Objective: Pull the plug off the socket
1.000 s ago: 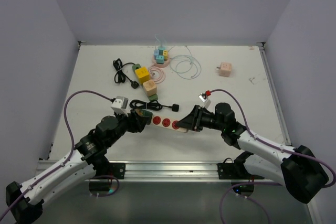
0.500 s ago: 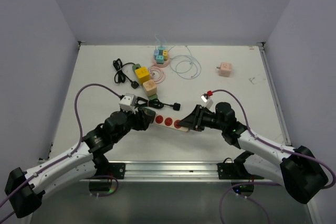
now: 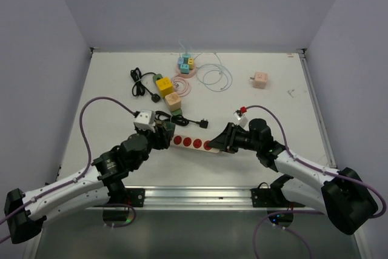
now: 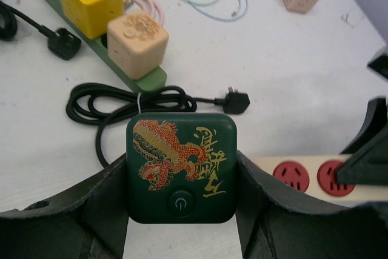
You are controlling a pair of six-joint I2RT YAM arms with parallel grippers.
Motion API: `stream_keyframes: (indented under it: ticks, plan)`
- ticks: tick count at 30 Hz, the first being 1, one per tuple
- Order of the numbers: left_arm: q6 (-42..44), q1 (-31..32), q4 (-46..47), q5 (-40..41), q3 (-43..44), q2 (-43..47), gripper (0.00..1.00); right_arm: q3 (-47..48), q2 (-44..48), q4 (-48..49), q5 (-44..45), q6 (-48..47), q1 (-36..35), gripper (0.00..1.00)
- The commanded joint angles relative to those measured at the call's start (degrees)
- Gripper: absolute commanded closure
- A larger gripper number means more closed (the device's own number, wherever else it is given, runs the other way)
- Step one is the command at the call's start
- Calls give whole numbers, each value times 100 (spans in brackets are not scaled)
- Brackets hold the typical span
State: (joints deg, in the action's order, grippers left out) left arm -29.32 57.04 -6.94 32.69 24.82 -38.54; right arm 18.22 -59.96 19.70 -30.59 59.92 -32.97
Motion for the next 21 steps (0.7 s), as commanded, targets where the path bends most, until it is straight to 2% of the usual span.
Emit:
stream_keyframes:
  ticks: [1, 3, 4, 6, 10, 14, 18, 21]
  plan:
    - [-39, -736, 237, -321, -64, 637, 100, -178, -42, -327, 378, -86, 150, 100]
    - [-47, -1184, 368, -1119, -231, 751, 100, -204, -50, -248, 361, -42, 168, 100]
    - [-73, -1517, 386, -1289, -275, 735, 100, -213, -59, -230, 352, -42, 160, 100]
    - [-109, -1704, 413, -1475, -293, 647, 100, -231, -120, -108, 299, -33, 159, 100]
    - [-135, -1731, 378, -1493, -188, 576, 100, -231, -165, 103, 185, -68, 159, 100]
    - [-188, -1740, 44, -1309, 320, 752, 100, -126, -77, -115, 562, -226, -33, 100]
    - [-153, -1740, -490, -1195, 917, 787, 100, 32, -708, 427, 1019, 45, -481, 96]
    - [-162, -1740, -886, -976, 1428, 787, 98, 340, -1578, 1104, 1441, 361, -1069, 93]
